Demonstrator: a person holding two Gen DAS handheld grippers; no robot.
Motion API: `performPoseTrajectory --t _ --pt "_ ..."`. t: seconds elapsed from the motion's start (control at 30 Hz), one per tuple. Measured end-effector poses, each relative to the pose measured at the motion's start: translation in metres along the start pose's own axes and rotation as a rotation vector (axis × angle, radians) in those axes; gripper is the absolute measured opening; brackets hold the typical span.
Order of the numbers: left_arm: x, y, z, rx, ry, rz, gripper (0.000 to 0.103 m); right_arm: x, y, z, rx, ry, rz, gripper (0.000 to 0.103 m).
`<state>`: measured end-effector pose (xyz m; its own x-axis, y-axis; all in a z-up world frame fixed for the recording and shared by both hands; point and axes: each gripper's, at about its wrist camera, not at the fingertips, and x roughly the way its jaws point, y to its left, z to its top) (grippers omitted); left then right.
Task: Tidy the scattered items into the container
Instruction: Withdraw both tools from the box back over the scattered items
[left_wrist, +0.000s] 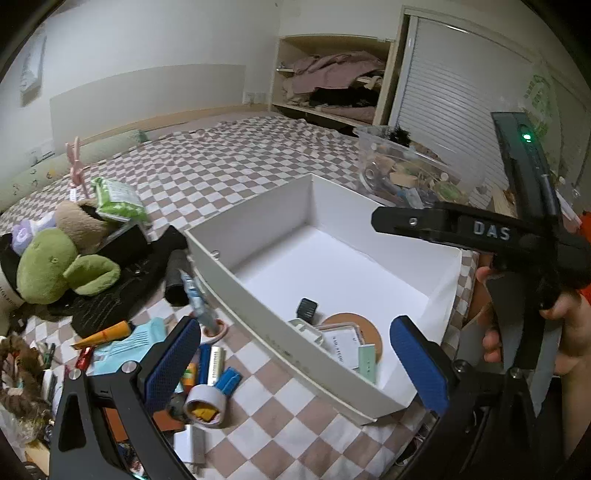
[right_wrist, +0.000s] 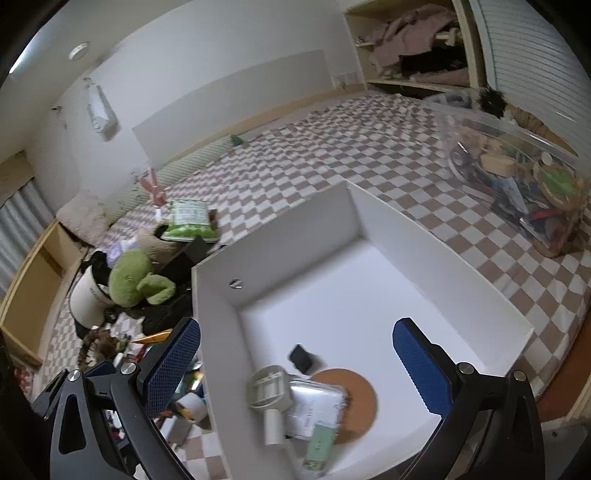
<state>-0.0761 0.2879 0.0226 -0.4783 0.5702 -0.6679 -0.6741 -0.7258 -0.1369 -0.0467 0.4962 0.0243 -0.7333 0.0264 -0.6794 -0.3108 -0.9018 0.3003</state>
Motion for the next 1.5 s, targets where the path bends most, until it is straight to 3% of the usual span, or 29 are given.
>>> performPoseTrajectory --t 0.13,0.47,0.67,0.83,0.97,1.5 --pt "-0.012 0.015 -0.005 -0.020 -0.005 0.021 0.103 -0.009 0.018 -0.005 -0.038 -0.044 0.022 0.103" --pt "-0.064 0.073 -0.027 -0.108 -0.063 0.166 0.103 -0.016 0.086 -0.037 -0.211 -0.075 0.152 0.103" --pt "-0.094 0.113 -0.052 -0.172 -0.059 0.256 0.103 -0.008 0.117 -0.057 -0.241 -0.007 0.226 0.103" --pt "-0.115 0.142 -0.079 -0.217 -0.032 0.323 0.103 -0.001 0.142 -0.073 -0.339 0.005 0.239 0.103" --pt "-0.127 0.162 -0.098 -0.243 -0.010 0.354 0.103 0.014 0.160 -0.094 -0.440 0.072 0.293 0.103" --pt "-0.127 0.217 -0.184 -0.352 0.164 0.394 0.103 0.061 0.196 -0.148 -0.615 0.252 0.334 0.103"
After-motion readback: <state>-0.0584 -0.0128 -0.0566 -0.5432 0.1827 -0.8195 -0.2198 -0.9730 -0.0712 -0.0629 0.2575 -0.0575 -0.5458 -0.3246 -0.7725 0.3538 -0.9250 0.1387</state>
